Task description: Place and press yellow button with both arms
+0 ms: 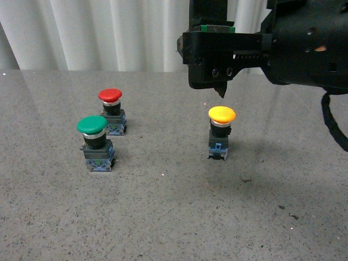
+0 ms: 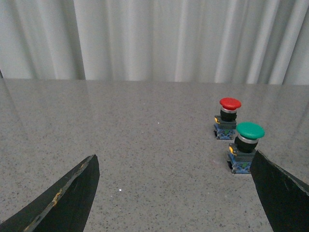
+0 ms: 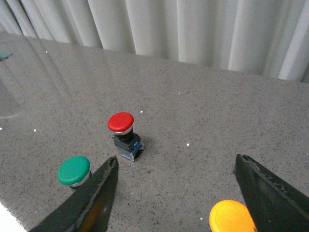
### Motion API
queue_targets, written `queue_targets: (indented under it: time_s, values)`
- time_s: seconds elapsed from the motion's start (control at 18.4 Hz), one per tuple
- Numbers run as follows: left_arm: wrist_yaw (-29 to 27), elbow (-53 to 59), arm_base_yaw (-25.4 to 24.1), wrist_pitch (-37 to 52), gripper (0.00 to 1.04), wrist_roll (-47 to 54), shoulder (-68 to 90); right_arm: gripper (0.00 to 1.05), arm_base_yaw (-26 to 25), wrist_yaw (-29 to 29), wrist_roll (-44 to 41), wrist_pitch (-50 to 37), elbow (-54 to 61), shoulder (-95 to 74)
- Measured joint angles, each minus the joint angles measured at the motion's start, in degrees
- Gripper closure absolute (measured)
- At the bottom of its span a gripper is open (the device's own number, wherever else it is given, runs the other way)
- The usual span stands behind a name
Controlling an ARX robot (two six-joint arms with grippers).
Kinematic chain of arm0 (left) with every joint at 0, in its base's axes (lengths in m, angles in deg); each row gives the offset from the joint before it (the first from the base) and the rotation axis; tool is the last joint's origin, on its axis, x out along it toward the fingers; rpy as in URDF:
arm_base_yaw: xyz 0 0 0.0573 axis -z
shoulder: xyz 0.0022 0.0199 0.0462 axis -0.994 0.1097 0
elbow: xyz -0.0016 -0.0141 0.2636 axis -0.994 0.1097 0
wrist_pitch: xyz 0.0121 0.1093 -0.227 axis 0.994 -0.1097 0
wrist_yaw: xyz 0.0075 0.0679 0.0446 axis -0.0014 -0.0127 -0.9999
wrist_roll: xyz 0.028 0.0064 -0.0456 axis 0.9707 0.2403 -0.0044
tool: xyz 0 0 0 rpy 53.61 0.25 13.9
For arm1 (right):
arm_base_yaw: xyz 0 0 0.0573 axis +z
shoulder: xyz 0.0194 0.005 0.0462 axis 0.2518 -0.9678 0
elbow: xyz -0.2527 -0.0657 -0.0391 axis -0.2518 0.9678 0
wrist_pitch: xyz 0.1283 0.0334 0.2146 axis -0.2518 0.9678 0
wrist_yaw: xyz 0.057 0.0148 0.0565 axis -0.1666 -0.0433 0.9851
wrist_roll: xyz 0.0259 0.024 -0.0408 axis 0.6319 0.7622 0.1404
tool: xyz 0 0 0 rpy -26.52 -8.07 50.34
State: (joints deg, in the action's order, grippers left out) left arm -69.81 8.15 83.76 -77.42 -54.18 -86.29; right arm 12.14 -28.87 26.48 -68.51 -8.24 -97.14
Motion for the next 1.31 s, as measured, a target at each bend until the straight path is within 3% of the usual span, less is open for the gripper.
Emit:
queue_targets:
  time_s: [0.33,0.44,1.31]
  values:
    - [0.0,0.0,0.0,0.0,0.07,0.0,0.0,0.89,1.0,-2.3,-2.9,3.7,-5.0,-7.0]
    - [0.0,0.0,0.0,0.0,0.07,0.0,0.0,1.03,0.9,-2.4,-3.8,4.8,-5.3,-7.8]
    - [0.0,0.0,0.0,0.0,0.07,0.0,0.0,1.03,-3.2,-2.3,-4.3,7.4,-6.0,-11.4]
